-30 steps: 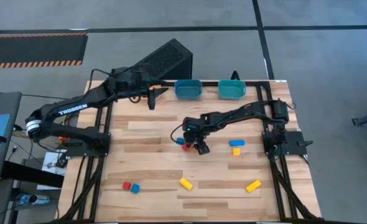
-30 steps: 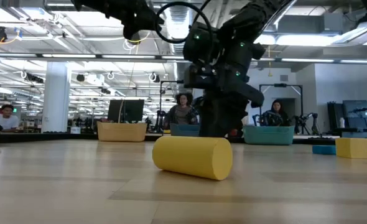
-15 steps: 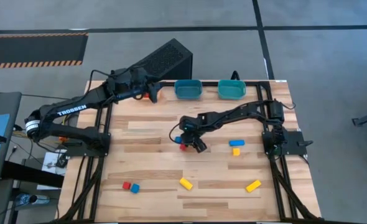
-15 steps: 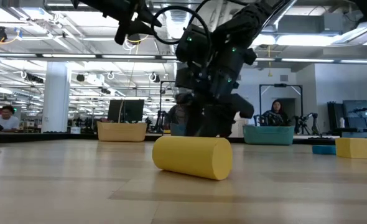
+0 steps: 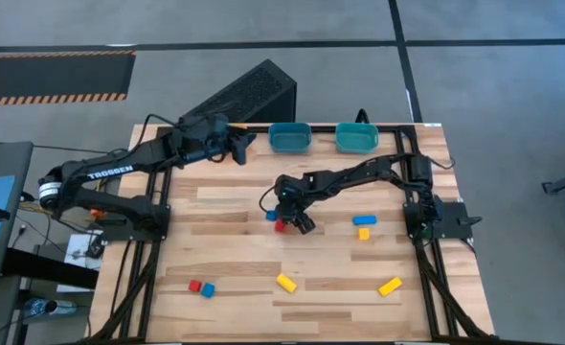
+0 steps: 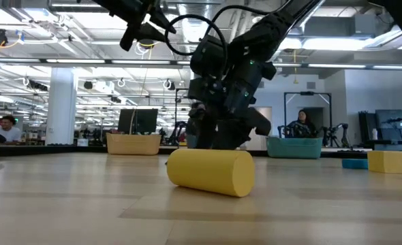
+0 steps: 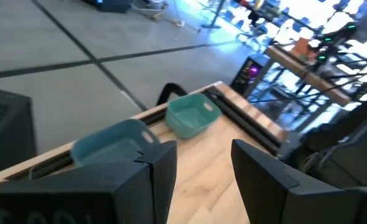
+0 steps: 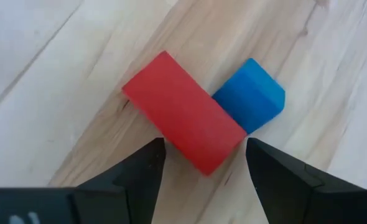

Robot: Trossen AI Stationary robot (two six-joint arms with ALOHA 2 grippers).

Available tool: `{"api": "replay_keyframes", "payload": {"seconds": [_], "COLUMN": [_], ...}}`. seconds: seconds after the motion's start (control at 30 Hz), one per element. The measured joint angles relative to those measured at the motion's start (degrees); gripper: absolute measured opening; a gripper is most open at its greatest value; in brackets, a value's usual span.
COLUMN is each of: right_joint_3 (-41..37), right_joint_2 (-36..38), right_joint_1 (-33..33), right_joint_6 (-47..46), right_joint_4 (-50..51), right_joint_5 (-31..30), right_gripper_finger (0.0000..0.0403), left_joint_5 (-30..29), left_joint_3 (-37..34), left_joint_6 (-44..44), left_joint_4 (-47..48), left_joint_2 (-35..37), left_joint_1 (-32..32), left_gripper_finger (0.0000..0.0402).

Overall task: Sort & place blocks by color
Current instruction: Put the right red block into the yellow container

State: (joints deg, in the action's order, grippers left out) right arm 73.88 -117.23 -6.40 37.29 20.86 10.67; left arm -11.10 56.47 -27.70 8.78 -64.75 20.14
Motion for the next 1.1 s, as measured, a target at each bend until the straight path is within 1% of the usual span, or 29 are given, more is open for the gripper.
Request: {"api": "replay_keyframes", "payload": {"seconds": [0.1,0.2,0.27,0.33,0.4,0.47,0.53,0.57,0.67,0.7,0.9,1.0,1.1], "right_joint_3": [0.11,-0.01,-0.13,-0.4,-0.58,-0.32,-0.32,-0.32,-0.34,-0.27,-0.2,-0.24,-0.3], "right_joint_2": [0.52,1.42,2.04,3.07,4.41,5.77,6.62,6.54,6.24,5.99,5.28,5.33,5.28], "right_joint_1": [-1.4,-4.0,-5.56,-6.51,-6.99,-7.25,-6.84,-6.61,-6.02,-5.72,-3.87,-3.1,-3.3], "right_joint_6": [-2.58,-5.02,-5.93,-5.89,-5.6,-4.56,-6.0,-7.51,-11.74,-12.83,-16.71,-17.23,-22.67], "right_joint_4": [8.02,14.27,14.88,14.49,12.53,8.21,4.54,1.91,-2.46,-4.3,-13.73,-13.91,-13.84], "right_joint_5": [0.81,4.7,6.37,6.08,5.42,5.33,6.07,7.43,13.97,14.67,14.48,13.43,13.5], "right_gripper_finger": [0.0247,0.0241,0.0239,0.0238,0.0238,0.0238,0.0238,0.0238,0.0237,0.0235,0.0213,0.02,0.0188], "left_joint_5": [-1.51,-1.99,-3.21,-4.07,-4.66,-4.7,-5.41,-6.21,-8.35,-8.72,-9.19,-10.22,-10.06], "left_joint_3": [0.0,0.0,0.0,0.0,0.0,0.0,0.0,0.0,0.0,0.0,0.0,0.0,0.0], "left_joint_6": [-0.06,0.16,0.24,0.26,0.3,0.33,0.31,0.3,-0.25,-0.43,-0.5,-0.52,-0.16], "left_joint_4": [0.32,0.35,0.44,0.58,0.67,0.91,0.89,0.89,0.87,0.82,0.77,0.87,0.84], "left_joint_2": [0.0,0.0,0.0,0.0,0.0,0.0,0.0,0.0,0.0,0.0,-0.08,-0.24,-0.22], "left_joint_1": [-1.08,-1.94,-2.24,-2.53,-2.57,-2.59,-2.58,-2.58,-2.58,-2.58,-2.58,-2.56,-2.54], "left_gripper_finger": [0.0141,0.0141,0.0141,0.0141,0.0141,0.0141,0.0141,0.0141,0.0141,0.0141,0.0141,0.0141,0.0141]}}
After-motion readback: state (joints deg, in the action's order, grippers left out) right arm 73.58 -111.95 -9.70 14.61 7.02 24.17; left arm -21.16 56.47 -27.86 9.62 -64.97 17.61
